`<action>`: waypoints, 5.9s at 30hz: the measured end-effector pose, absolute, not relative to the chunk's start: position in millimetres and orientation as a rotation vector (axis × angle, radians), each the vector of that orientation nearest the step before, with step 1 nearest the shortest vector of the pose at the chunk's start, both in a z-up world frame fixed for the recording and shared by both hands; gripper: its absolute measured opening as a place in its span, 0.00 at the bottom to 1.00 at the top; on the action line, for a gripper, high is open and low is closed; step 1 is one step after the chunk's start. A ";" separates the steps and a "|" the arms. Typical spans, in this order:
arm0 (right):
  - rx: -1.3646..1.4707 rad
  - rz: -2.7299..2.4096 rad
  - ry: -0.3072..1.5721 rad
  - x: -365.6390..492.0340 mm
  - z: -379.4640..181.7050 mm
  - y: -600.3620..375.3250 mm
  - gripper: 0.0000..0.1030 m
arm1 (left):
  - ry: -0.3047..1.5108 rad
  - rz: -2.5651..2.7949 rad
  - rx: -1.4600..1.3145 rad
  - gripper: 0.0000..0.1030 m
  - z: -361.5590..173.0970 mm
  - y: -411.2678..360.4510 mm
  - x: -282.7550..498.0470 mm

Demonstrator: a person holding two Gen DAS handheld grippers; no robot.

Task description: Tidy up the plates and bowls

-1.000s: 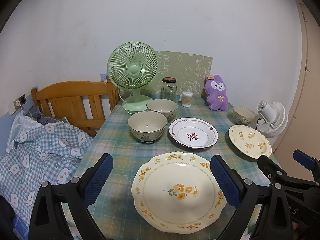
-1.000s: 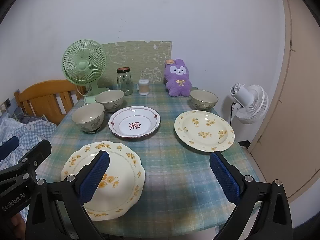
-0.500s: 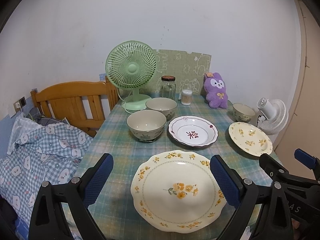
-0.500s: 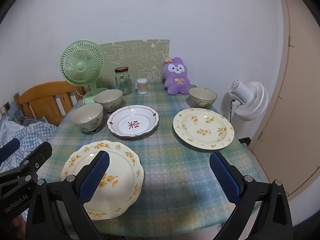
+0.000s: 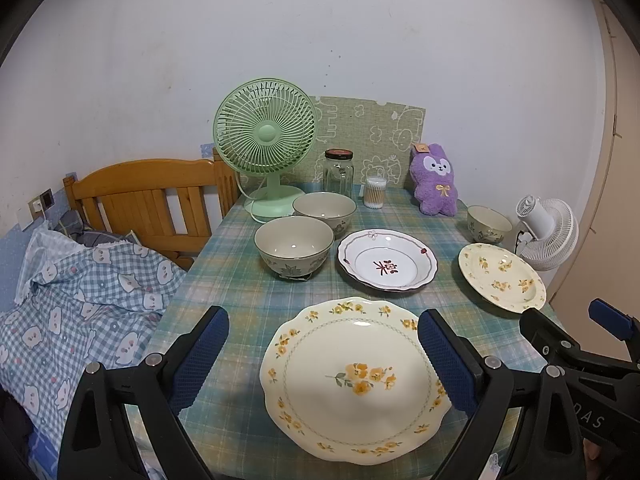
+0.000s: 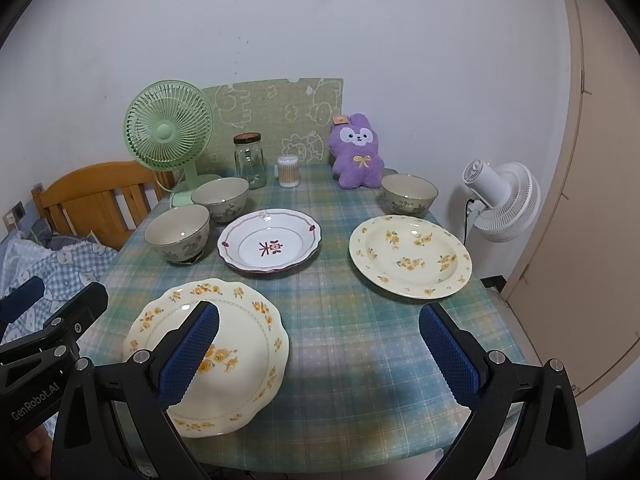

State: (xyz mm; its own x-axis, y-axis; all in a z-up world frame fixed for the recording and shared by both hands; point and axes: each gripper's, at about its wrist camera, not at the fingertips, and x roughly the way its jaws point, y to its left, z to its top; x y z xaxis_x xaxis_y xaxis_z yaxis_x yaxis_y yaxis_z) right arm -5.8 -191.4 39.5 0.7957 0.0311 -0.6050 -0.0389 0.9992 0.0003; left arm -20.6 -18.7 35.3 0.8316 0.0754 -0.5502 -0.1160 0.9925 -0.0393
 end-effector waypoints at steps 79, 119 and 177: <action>0.034 -0.014 1.223 132.9 -100.3 -126.2 0.64 | 1.130 -0.020 -0.079 0.59 -99.8 24.9 125.1; 0.012 0.193 1.166 160.7 -79.2 -217.9 0.67 | 1.092 0.136 -0.078 0.68 -86.8 -67.4 133.7; 0.009 0.107 1.111 303.0 -100.4 -417.8 0.67 | 1.095 0.130 -0.142 0.55 -102.9 -255.2 257.9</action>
State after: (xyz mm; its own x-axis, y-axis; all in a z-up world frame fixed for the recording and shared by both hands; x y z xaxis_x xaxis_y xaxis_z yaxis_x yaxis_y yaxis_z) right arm 303.0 -417.8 -100.4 0.4393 0.0907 -0.8937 -0.0812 0.9948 0.0610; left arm 257.9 -255.2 -102.9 0.4523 0.0347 -0.8912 -0.1752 0.9832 -0.0506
